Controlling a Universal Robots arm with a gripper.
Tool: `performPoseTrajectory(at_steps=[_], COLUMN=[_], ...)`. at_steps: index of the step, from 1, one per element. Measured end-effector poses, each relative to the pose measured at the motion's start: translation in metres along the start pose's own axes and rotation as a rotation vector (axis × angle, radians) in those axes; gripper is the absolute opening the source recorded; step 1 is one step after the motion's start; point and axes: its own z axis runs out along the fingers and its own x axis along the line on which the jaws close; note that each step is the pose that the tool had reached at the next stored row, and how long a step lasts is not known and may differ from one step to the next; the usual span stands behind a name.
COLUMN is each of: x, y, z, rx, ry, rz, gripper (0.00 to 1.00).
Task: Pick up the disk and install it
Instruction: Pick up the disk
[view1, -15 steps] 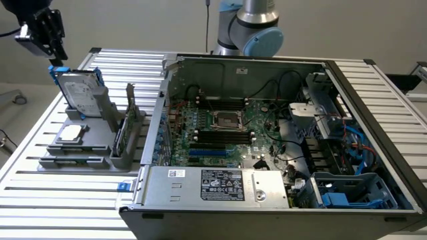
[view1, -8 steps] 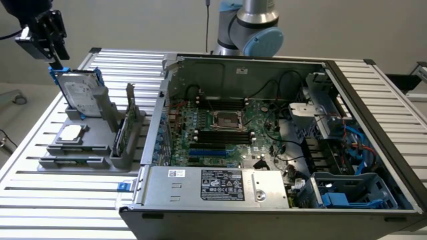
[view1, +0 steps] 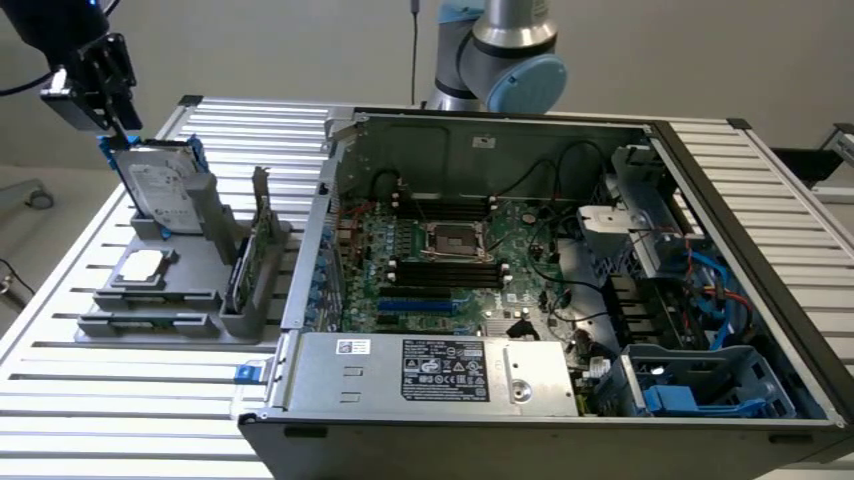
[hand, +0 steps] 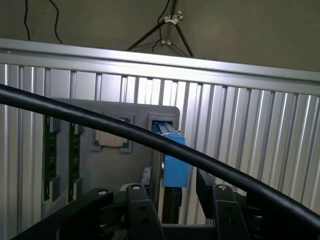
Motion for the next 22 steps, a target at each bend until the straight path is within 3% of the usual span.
performPoseTrajectory(at_steps=[11,22], x=[0.001,0.001], y=[0.0033,0.0097], z=[0.0201,0.0391], rx=[-0.0011,-0.0013], ry=[-0.0012,-0.0014], rz=[-0.04,-0.044], gripper=[0.48,0.48])
